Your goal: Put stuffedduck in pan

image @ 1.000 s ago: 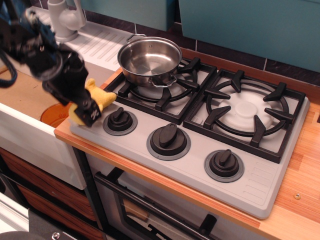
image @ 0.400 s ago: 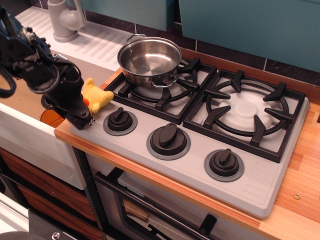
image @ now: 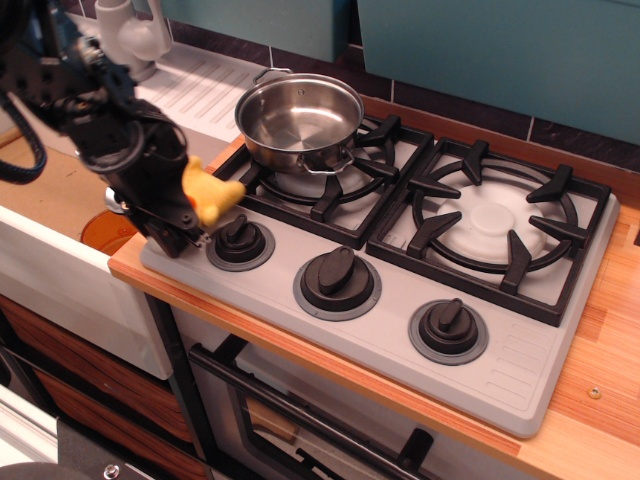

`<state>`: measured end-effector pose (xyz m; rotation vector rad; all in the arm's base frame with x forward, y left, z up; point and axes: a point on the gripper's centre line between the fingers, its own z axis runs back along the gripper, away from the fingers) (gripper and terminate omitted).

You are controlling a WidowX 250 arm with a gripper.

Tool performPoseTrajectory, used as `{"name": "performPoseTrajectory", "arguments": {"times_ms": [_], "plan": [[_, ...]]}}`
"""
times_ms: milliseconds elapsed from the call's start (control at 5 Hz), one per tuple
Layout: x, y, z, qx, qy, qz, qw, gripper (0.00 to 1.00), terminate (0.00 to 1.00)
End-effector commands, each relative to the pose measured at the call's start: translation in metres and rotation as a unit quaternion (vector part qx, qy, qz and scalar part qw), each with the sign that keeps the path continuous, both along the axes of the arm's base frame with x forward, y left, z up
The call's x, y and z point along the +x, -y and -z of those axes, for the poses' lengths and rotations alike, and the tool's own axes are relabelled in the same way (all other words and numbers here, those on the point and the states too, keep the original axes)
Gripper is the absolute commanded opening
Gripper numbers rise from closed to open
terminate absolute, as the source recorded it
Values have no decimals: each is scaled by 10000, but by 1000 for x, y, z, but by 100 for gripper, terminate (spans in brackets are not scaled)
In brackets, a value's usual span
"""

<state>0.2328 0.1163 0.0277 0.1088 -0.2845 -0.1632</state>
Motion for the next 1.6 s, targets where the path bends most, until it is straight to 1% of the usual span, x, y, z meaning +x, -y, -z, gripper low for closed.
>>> {"name": "performPoseTrajectory", "arguments": {"times_ms": [0,200,400,600,800,1000,1200,1400], "plan": [[-5,-2,-104,814,-232,-50,9964,0,0],[-7,7,-146,1053,-340,-100,9938,0,0],[6,15,-157,1069,-297,12,9938,0,0],[28,22,-156,1027,-222,156,9943,0,0],[56,26,-154,921,-274,378,9947,0,0],[76,23,-150,846,-259,545,9946,0,0],[88,29,-141,780,-231,527,9953,0,0],[91,32,-134,675,-205,634,9955,0,0]]}}
